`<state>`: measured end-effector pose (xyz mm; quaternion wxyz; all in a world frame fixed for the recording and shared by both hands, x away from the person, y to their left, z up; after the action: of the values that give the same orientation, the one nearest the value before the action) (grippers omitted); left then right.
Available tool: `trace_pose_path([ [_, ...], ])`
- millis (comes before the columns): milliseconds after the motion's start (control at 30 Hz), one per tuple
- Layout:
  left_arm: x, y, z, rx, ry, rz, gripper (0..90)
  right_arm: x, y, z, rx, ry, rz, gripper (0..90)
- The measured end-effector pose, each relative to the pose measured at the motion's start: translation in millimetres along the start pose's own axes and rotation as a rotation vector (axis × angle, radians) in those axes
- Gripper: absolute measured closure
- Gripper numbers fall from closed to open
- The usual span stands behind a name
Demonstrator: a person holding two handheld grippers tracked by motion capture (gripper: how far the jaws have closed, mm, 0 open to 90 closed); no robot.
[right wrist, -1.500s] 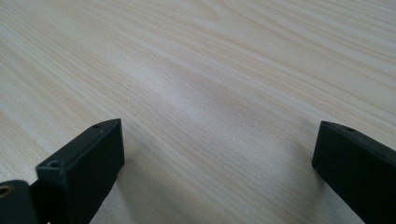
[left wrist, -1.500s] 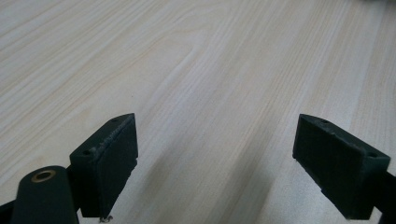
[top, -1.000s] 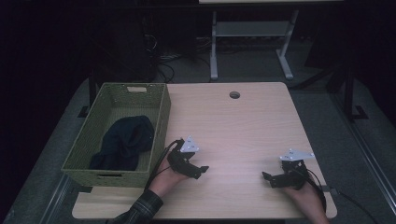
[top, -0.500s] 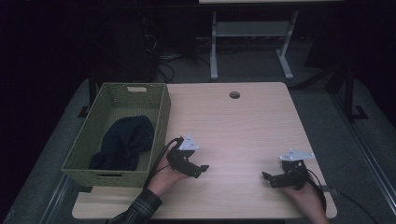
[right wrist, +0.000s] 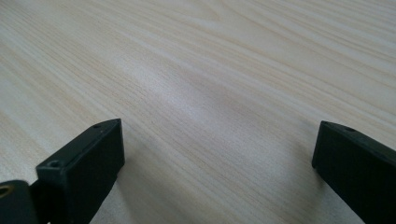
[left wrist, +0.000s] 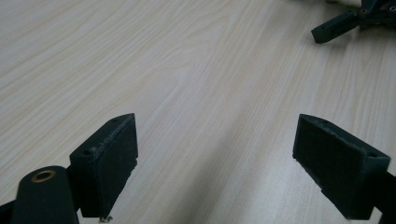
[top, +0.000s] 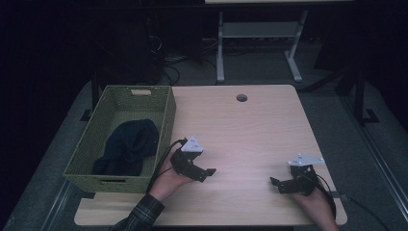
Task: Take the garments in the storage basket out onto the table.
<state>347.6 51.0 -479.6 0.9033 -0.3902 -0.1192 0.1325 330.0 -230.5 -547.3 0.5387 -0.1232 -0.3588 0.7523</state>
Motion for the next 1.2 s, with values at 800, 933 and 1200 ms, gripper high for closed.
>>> trace_pose_path([
  [800,4.8,-21.8,17.0,0.005,0.025,-0.039,13.8,0.0,0.0,0.0,0.0,0.001,-0.001,2.0],
  [933,5.8,-24.2,20.4,-0.001,0.027,-0.038,13.8,0.0,0.0,0.0,0.0,0.0,-0.001,2.0],
  [1200,9.0,-25.2,27.2,0.019,0.029,-0.049,13.8,0.0,0.1,0.1,0.001,0.0,-0.001,2.0],
])
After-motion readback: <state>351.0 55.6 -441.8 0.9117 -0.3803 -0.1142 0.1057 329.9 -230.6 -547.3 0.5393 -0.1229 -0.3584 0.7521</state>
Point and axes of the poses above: each handheld gripper's, and its own axes: z roughly backward along the jaws, y roughly out of its underside, x roughly to its left, the point moved 9 cm from there along -z, roughly forward along the jaws, and after that the axes turned 14 degrees about -z, right-handed, at the moved point
